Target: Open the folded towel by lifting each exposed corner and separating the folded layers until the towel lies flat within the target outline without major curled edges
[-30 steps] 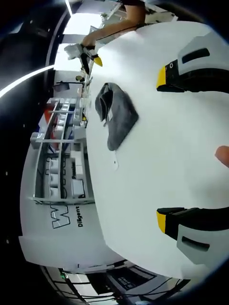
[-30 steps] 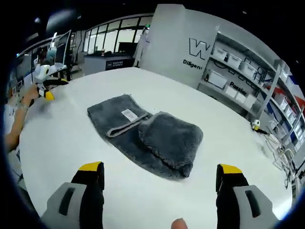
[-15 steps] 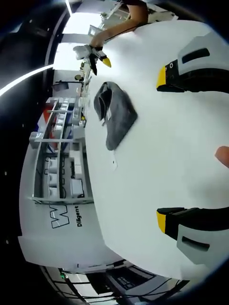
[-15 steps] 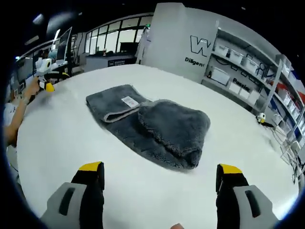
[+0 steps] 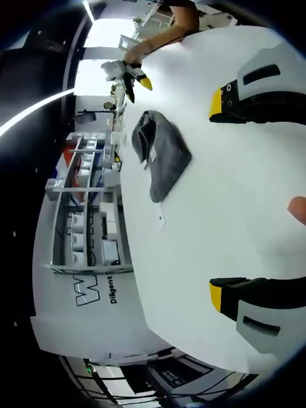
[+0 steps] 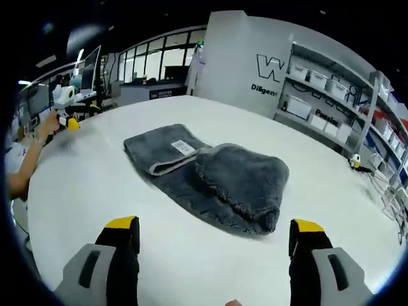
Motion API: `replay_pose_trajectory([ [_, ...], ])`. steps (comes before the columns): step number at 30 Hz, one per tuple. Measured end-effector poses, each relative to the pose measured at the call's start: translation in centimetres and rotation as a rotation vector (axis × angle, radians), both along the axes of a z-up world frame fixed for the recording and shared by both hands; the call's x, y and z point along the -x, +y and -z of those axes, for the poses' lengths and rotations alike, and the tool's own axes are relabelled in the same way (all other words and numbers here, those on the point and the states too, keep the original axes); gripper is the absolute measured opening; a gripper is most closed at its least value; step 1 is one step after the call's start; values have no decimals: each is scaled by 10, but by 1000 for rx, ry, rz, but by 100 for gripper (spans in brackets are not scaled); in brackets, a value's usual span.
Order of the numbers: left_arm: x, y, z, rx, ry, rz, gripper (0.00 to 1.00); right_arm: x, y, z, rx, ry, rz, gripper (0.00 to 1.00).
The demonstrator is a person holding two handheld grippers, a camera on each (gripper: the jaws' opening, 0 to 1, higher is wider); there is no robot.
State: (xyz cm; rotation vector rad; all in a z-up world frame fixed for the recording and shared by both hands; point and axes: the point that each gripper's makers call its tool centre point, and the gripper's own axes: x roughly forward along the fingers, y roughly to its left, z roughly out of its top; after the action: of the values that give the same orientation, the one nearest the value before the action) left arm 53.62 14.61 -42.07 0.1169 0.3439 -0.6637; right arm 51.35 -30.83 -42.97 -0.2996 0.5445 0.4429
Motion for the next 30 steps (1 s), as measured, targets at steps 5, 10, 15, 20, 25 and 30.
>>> replay_pose_trajectory([
  [5,-3,3,0,4,-2,-10,99,2,-2,3,29,9,-7,99],
  [10,-1,-3,-5,48,-3,14,99,5,2,0,8,8,-17,99],
  [15,1,-10,-7,63,-11,28,99,3,3,-5,1,-9,-23,99],
  [20,3,-19,-15,125,-6,73,99,7,5,-10,-1,-20,-38,99],
  [25,4,-27,-24,163,-26,85,99,9,8,-14,-14,-30,-46,99],
  [30,-1,-39,-26,168,-20,87,99,11,10,-19,-29,-37,-53,99],
])
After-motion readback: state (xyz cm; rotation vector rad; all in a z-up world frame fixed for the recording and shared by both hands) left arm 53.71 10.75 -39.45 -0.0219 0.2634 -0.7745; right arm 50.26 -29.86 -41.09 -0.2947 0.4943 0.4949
